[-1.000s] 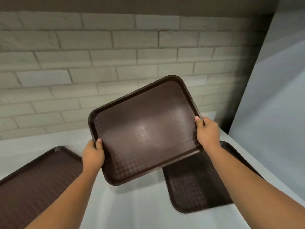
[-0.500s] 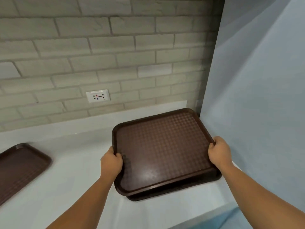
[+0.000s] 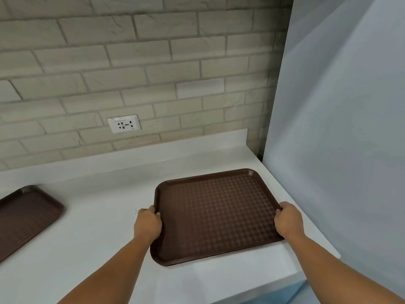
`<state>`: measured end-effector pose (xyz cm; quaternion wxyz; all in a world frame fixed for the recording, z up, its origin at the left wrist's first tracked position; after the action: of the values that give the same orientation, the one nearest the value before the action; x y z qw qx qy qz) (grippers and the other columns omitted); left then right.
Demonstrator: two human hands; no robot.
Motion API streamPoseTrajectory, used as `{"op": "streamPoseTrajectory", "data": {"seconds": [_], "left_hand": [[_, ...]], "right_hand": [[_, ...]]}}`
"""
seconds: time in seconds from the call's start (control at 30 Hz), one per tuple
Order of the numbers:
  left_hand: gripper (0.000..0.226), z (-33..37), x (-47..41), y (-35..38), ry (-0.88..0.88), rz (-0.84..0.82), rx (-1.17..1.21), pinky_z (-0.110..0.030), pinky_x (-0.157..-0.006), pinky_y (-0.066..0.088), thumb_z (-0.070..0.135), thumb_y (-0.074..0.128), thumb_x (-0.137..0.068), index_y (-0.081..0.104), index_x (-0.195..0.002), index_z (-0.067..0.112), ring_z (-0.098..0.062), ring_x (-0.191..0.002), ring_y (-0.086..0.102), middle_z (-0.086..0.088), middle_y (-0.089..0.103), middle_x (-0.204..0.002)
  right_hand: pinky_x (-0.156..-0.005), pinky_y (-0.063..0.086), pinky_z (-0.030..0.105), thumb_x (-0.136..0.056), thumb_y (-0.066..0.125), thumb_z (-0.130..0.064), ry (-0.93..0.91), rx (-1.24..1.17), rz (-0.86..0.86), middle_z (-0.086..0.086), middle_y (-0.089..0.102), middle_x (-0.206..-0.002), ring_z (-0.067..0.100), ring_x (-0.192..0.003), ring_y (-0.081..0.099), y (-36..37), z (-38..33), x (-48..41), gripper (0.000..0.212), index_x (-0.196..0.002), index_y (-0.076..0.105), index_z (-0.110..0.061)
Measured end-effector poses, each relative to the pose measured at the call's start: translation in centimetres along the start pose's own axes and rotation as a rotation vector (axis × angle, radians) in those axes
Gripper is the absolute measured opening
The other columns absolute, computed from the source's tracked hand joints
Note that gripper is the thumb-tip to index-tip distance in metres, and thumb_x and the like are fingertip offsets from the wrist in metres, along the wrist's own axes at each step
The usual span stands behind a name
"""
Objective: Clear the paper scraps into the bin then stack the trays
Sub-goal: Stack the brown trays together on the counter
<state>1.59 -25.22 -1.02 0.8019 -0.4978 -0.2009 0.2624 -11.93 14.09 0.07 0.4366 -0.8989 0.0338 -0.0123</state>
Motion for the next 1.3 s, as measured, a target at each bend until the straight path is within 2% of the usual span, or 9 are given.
{"op": "streamPoseTrajectory", "data": {"seconds": [0.2,0.33,0.4,0.47,0.57,0.73,0.87,1.0,1.3], "left_hand": [[0.031,-0.3,-0.1,0.9,-0.007,-0.016,-0.027,-0.038,-0.083,0.051,0.026,0.037,-0.105,0.053,-0.124,0.008,-0.030,-0.099,0.064,-0.014,0.065,-0.109],[0.030,-0.5,0.0,1.4,-0.017,-0.010,0.030,-0.039,-0.084,0.051,0.027,0.035,-0.105,0.052,-0.123,0.009,-0.029,-0.097,0.063,-0.012,0.063,-0.109],[0.033,-0.6,-0.1,1.4,-0.020,-0.020,0.065,-0.041,-0.087,0.052,0.029,0.036,-0.105,0.052,-0.126,0.009,-0.029,-0.099,0.063,-0.012,0.063,-0.111],[0.040,-0.7,-0.2,0.9,-0.025,-0.018,0.105,-0.042,-0.093,0.051,0.033,0.038,-0.104,0.051,-0.134,0.010,-0.031,-0.107,0.061,-0.014,0.062,-0.120],[0.050,-1.4,-0.2,-0.7,-0.039,0.029,0.149,-0.042,-0.100,0.044,0.039,0.040,-0.103,0.044,-0.144,0.010,-0.032,-0.121,0.056,-0.016,0.053,-0.136],[0.046,-4.9,-1.0,-5.1,-0.013,0.205,0.183,-0.044,-0.099,0.046,0.039,0.049,-0.100,0.050,-0.139,0.015,-0.029,-0.119,0.054,-0.009,0.059,-0.130],[0.043,-9.8,-1.6,-9.5,-0.046,0.304,0.136,-0.046,-0.098,0.043,0.039,0.052,-0.098,0.055,-0.134,0.017,-0.030,-0.119,0.051,-0.007,0.061,-0.127],[0.043,-17.1,-1.2,-13.8,-0.098,0.387,0.082,-0.047,-0.097,0.044,0.034,0.058,-0.096,0.057,-0.133,0.014,-0.036,-0.119,0.050,-0.012,0.060,-0.129],[0.046,-36.2,0.8,-21.5,-0.348,0.419,-0.066,-0.047,-0.103,0.042,0.038,0.055,-0.096,0.054,-0.137,0.016,-0.033,-0.124,0.047,-0.010,0.053,-0.139]], "right_hand": [[-0.068,0.041,0.029,-0.095,0.047,-0.002,-0.012,-0.020,0.014,0.017,0.062,-0.098,0.021,-0.071,0.048,0.5,-0.4,-0.2,0.019,-0.103,0.064,0.001],[-0.067,0.041,0.028,-0.095,0.045,-0.002,-0.029,0.030,0.007,0.006,0.052,-0.084,0.020,-0.069,0.048,0.9,0.0,-0.5,0.021,-0.102,0.065,0.001],[-0.068,0.046,0.031,-0.094,0.046,-0.004,-0.015,0.081,-0.019,0.006,0.056,-0.087,0.022,-0.072,0.052,1.1,-0.1,-0.6,0.021,-0.103,0.064,-0.001],[-0.076,0.052,0.037,-0.091,0.048,-0.011,-0.021,0.205,0.001,0.011,0.061,-0.103,0.026,-0.087,0.056,1.4,-0.8,-0.4,0.026,-0.114,0.060,-0.005],[-0.090,0.049,0.043,-0.088,0.052,-0.023,-0.149,0.357,0.096,0.013,0.055,-0.129,0.029,-0.111,0.051,2.6,-3.7,0.2,0.046,-0.133,0.050,-0.012],[-0.101,0.045,0.044,-0.088,0.058,-0.022,-0.481,0.204,0.066,0.009,0.058,-0.129,0.027,-0.122,0.048,6.6,-13.0,2.4,0.042,-0.128,0.058,-0.012],[-0.107,0.040,0.036,-0.092,0.055,-0.024,-0.624,0.089,-0.083,0.001,0.055,-0.131,0.019,-0.126,0.045,11.3,-21.3,5.6,0.037,-0.128,0.059,-0.015],[-0.106,0.040,0.036,-0.092,0.056,-0.022,-0.741,-0.007,-0.213,0.001,0.056,-0.128,0.021,-0.126,0.044,16.6,-28.8,9.8,0.034,-0.125,0.060,-0.013],[-0.104,0.039,0.031,-0.095,0.053,-0.028,-0.806,0.007,-0.459,-0.002,0.052,-0.135,0.018,-0.130,0.041,29.0,-42.4,20.0,0.038,-0.131,0.055,-0.016]]}}
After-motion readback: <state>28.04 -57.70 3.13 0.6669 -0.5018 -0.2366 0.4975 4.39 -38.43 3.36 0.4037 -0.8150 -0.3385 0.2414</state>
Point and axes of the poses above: each hand's wrist, its own x-axis away from the middle knuckle, its own y-axis out of the palm, z = x × y, the point moved 1 cm from there along -x, towards the middle knuckle
